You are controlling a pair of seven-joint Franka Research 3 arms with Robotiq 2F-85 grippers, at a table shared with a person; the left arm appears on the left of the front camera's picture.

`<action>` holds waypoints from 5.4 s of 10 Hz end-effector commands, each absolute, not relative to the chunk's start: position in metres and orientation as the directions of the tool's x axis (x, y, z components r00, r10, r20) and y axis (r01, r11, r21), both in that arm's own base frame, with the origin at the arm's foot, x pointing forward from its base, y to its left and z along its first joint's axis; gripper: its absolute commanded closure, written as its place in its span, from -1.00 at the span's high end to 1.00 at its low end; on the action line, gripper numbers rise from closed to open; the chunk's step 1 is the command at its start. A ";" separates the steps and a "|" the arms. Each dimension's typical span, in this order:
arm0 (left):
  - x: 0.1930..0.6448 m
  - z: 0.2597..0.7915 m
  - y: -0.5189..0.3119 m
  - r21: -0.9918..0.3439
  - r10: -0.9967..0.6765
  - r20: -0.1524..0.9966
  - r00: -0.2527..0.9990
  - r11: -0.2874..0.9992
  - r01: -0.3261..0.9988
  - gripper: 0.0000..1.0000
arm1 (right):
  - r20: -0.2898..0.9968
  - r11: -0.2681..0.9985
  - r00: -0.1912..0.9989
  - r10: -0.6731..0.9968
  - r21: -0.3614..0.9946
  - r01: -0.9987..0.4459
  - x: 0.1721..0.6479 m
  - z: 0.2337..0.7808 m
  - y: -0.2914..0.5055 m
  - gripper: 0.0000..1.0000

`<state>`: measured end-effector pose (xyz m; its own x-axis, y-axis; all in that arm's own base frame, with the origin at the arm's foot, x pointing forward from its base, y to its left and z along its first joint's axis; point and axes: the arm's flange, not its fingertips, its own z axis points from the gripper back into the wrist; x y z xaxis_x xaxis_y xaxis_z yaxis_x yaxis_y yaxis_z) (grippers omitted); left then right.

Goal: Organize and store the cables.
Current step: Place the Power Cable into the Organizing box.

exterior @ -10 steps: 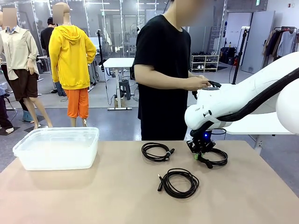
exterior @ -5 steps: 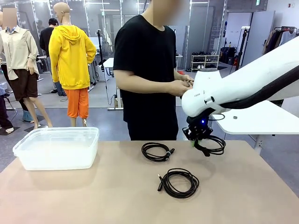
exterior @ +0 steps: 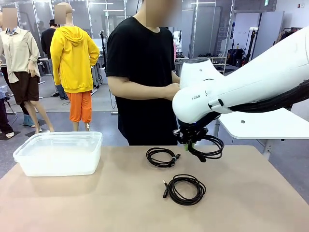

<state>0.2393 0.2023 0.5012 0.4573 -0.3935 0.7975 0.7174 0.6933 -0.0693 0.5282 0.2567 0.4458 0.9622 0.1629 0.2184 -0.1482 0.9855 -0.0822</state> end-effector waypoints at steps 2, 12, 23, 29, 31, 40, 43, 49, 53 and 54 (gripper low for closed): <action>0.238 0.502 0.204 -0.063 -0.401 0.804 0.439 0.677 0.733 1.00 | 0.281 0.965 0.924 0.259 -0.104 -0.239 0.518 0.447 0.329 -0.63; 0.238 0.502 0.204 -0.063 -0.401 0.804 0.439 0.677 0.733 1.00 | 0.187 0.871 0.858 0.479 0.025 -0.492 0.493 0.351 0.474 -0.63; 0.238 0.502 0.204 -0.063 -0.401 0.804 0.439 0.677 0.733 1.00 | 0.169 0.883 0.883 0.438 0.102 -0.458 0.495 0.336 0.466 1.00; 0.247 0.520 0.152 -0.123 -0.404 0.780 0.477 0.649 0.751 1.00 | 0.307 0.822 0.842 0.444 0.235 -0.519 0.505 0.407 0.357 1.00; 0.246 0.534 0.118 -0.220 -0.339 0.750 0.567 0.681 0.698 1.00 | 0.369 0.770 0.789 0.492 0.240 -0.592 0.501 0.419 0.307 1.00; 0.302 0.552 -0.082 -0.333 -0.279 0.455 0.846 0.827 0.452 1.00 | 0.685 0.537 0.502 0.527 0.189 -0.822 0.432 0.420 0.059 1.00; 0.336 0.533 -0.140 -0.328 -0.160 0.385 0.909 0.897 0.296 1.00 | 0.743 0.466 0.432 0.511 0.183 -0.866 0.417 0.412 -0.012 1.00; 0.358 0.515 -0.164 -0.380 -0.077 0.342 0.936 0.900 0.213 1.00 | 0.778 0.439 0.373 0.505 0.141 -0.888 0.402 0.404 -0.054 1.00; 0.361 0.515 -0.165 -0.386 -0.077 0.350 0.934 0.896 0.218 1.00 | 0.778 0.439 0.373 0.505 0.141 -0.888 0.402 0.404 -0.054 1.00; 0.380 0.505 -0.185 -0.374 0.041 0.285 0.958 0.925 0.072 1.00 | 0.775 0.433 0.370 0.512 0.139 -0.891 0.402 0.401 -0.056 1.00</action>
<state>0.3637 -0.1675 0.5103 0.9444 -0.0430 0.3259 0.1759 0.9036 -0.3906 0.4021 -0.0563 0.4008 0.3705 0.5118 0.7751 -0.8902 0.4338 0.1391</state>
